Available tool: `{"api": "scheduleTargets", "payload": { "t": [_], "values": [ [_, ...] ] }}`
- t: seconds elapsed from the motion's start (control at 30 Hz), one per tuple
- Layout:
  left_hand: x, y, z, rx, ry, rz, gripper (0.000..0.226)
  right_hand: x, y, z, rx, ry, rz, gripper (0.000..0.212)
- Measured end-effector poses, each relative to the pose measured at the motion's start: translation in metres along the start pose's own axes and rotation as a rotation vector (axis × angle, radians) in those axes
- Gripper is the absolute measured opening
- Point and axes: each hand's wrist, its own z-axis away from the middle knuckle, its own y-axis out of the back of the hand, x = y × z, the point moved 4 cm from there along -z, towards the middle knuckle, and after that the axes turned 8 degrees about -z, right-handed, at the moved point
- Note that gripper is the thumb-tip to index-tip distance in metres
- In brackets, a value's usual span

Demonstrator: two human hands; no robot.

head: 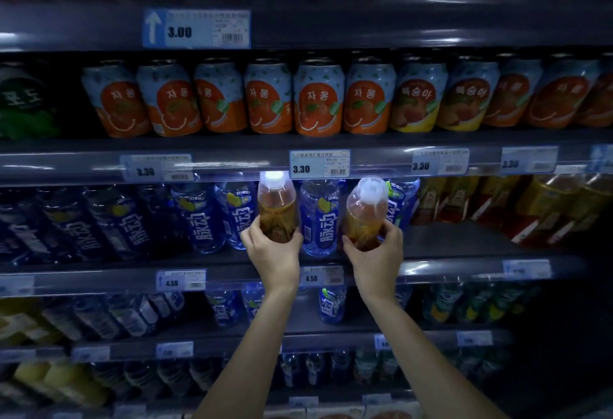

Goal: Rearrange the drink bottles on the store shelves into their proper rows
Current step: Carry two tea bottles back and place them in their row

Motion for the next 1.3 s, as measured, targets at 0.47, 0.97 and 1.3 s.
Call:
{"api": "scheduleTargets", "payload": {
  "t": [0.47,0.97,1.3],
  "values": [
    [0.020,0.024,0.037,0.066,-0.096,-0.005,0.071,-0.016,0.019,0.008,-0.021,0.071,-0.115,0.064],
    [0.063,-0.013,0.118,-0.093,-0.195,0.073,0.067,-0.018,0.085,-0.002,-0.007,0.035,-0.243,0.061],
    [0.106,-0.089,0.171,-0.177,-0.259,0.075,0.065,0.014,0.163,-0.049,0.045,-0.024,-0.223,0.064]
  ]
}}
